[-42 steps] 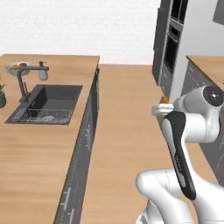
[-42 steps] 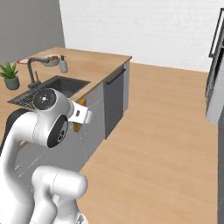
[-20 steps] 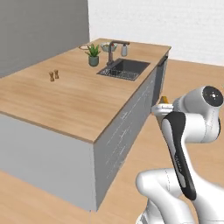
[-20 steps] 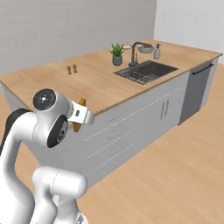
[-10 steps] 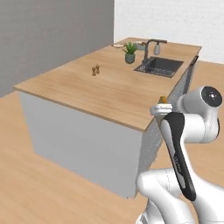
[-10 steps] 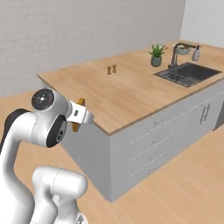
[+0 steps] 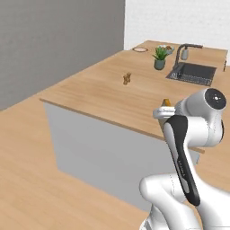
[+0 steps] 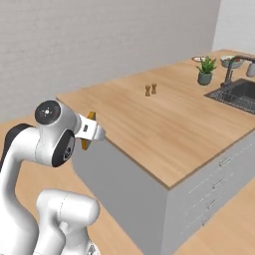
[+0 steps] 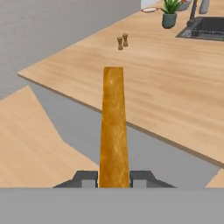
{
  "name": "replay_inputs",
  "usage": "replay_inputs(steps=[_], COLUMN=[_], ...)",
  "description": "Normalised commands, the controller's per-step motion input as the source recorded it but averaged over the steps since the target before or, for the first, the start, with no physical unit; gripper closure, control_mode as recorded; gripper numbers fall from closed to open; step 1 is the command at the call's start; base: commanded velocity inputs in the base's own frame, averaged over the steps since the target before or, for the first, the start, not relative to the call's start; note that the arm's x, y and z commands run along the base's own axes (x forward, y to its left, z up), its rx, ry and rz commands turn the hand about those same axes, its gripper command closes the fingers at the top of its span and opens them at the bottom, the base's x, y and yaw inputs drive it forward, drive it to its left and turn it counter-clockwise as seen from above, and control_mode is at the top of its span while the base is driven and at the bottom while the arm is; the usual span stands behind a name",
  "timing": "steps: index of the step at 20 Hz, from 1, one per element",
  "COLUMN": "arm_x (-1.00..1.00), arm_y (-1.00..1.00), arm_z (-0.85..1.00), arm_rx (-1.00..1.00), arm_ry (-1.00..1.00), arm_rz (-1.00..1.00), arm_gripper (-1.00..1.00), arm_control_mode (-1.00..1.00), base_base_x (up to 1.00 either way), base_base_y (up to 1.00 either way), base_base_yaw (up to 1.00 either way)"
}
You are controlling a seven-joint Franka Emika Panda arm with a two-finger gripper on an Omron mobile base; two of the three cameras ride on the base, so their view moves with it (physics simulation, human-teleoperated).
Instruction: Start the toaster. Once the lever pops up, take the bread to the plate on the dining counter.
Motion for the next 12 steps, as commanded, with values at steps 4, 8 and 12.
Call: replay_inputs(steps=[4,8,12], arm_x=[0.0,0.0,0.0], arm_y=[0.0,0.0,0.0], arm_z=[0.0,0.0,0.0], arm_rx=[0.0,0.0,0.0], arm_ry=[0.0,0.0,0.0], arm_rz=[0.0,0.0,0.0], arm_gripper=[1.0,1.0,1.0], arm_control_mode=[1.0,1.0,1.0], base_base_x=[0.57,0.52,0.45], base_base_y=[1.0,1.0,1.0], base_base_yaw=[-0.15,-0.11,-0.1])
